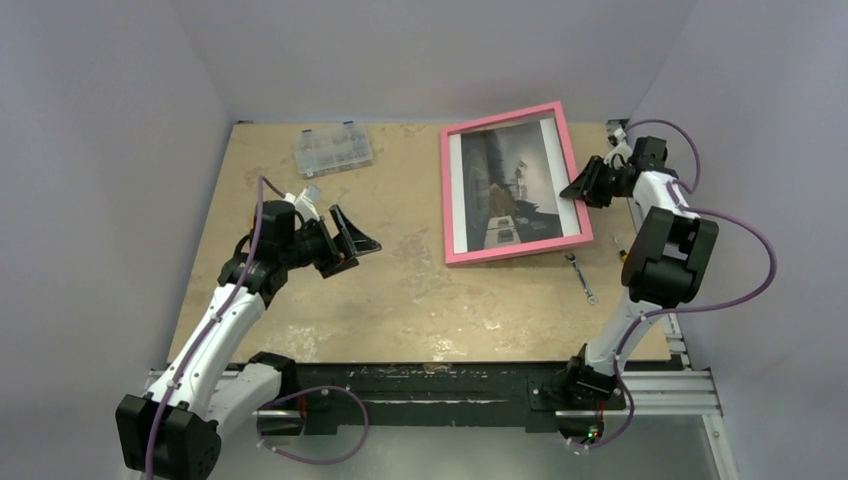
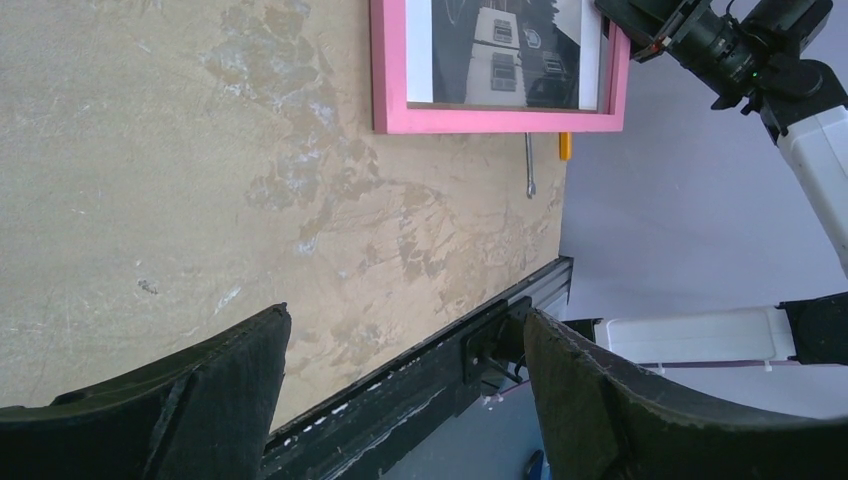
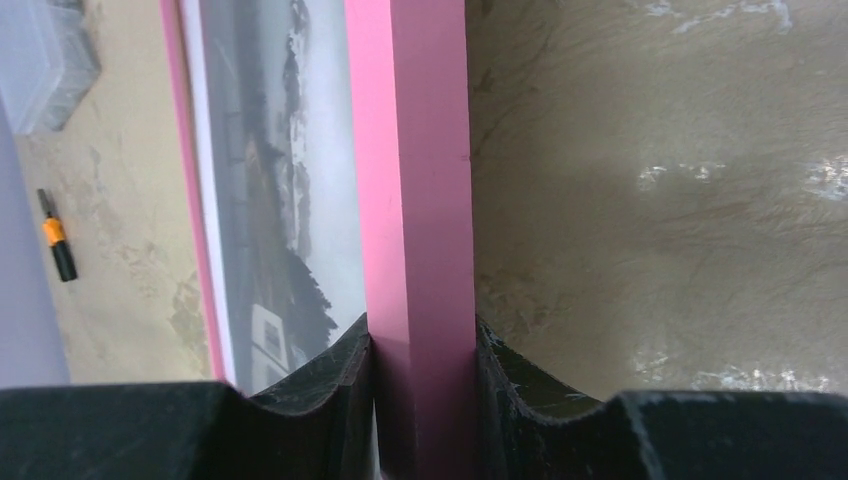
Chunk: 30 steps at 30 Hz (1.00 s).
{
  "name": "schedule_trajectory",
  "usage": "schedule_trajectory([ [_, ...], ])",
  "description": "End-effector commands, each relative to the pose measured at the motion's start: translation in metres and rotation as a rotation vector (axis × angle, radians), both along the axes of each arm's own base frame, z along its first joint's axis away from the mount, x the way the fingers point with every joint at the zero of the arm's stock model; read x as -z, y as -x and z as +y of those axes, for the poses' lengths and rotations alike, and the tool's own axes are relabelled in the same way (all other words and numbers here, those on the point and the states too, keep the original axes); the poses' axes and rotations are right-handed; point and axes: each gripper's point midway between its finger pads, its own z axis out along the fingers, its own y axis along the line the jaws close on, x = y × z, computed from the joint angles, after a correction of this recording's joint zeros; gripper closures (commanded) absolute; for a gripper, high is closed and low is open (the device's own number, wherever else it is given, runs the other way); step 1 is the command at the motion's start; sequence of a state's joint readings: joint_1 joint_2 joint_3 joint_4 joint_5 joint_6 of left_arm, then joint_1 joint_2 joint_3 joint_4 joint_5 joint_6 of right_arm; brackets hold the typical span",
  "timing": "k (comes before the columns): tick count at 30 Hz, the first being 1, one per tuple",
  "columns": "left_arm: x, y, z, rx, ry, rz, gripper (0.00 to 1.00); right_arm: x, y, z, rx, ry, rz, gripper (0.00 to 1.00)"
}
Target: Take the photo out of the frame
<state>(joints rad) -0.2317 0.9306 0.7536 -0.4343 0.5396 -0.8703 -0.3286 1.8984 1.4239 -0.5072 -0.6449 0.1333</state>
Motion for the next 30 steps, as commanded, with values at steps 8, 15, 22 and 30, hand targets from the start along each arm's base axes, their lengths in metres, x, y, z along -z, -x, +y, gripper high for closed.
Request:
schedule_trajectory([
  [8,-0.003,0.0,-0.005,0.031,0.007,-0.033,0.17,0.028,0.003,-0.048,0.113,0.24,0.096,0.82],
  [15,-0.005,0.002,-0.006,0.035,0.006,-0.037,0.17,0.014,0.003,-0.055,0.134,0.29,0.067,0.75],
  [22,-0.005,0.007,-0.007,0.032,0.001,-0.038,0.17,0.005,0.003,-0.052,0.143,0.304,0.033,0.76],
  [30,-0.008,0.009,-0.008,0.033,0.002,-0.046,0.17,-0.028,-0.005,-0.011,0.063,0.367,-0.045,0.98],
])
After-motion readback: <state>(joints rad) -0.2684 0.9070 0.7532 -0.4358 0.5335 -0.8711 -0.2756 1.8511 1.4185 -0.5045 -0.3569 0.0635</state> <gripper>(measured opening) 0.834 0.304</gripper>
